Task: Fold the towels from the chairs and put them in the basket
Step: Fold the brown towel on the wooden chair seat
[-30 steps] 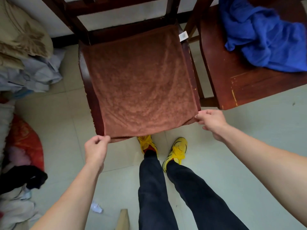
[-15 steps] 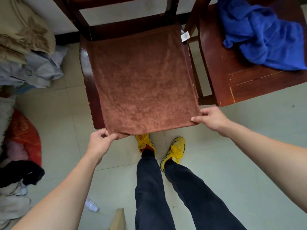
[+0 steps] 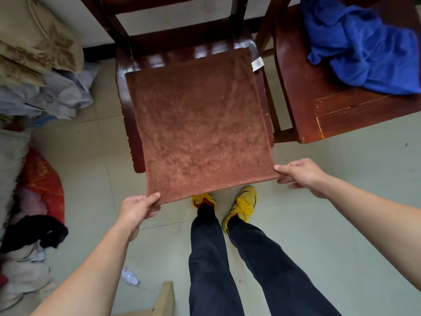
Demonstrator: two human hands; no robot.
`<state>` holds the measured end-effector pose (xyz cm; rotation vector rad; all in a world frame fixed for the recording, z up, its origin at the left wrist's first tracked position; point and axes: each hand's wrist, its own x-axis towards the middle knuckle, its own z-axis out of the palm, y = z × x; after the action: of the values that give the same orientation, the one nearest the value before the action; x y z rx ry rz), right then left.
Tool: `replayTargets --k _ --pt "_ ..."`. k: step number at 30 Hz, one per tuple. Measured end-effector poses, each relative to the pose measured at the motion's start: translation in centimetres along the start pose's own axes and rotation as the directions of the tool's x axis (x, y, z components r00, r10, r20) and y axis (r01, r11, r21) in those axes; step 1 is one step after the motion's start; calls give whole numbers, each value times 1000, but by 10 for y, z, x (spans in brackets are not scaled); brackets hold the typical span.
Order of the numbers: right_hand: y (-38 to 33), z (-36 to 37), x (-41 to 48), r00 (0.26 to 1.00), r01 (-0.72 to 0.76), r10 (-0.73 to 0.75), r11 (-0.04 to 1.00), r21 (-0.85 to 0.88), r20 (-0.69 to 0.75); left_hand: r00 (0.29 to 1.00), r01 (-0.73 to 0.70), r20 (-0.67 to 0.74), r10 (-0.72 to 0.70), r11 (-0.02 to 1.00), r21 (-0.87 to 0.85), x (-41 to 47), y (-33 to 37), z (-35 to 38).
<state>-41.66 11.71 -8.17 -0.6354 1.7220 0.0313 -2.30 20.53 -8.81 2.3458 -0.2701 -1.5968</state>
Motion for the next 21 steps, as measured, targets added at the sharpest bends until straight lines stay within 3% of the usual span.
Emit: replayTargets --k 5,11,21 --pt "19 -2 -24 998 -62 62 994 86 1 994 94 -42 -104 977 -192 -25 -16 2" --pt "19 20 -20 993 -79 85 994 73 -87 988 118 -75 -138 967 -225 -34 -18 6" --pt "-17 84 60 996 -52 51 998 -19 -78 994 111 4 -113 976 -188 -18 -13 11"
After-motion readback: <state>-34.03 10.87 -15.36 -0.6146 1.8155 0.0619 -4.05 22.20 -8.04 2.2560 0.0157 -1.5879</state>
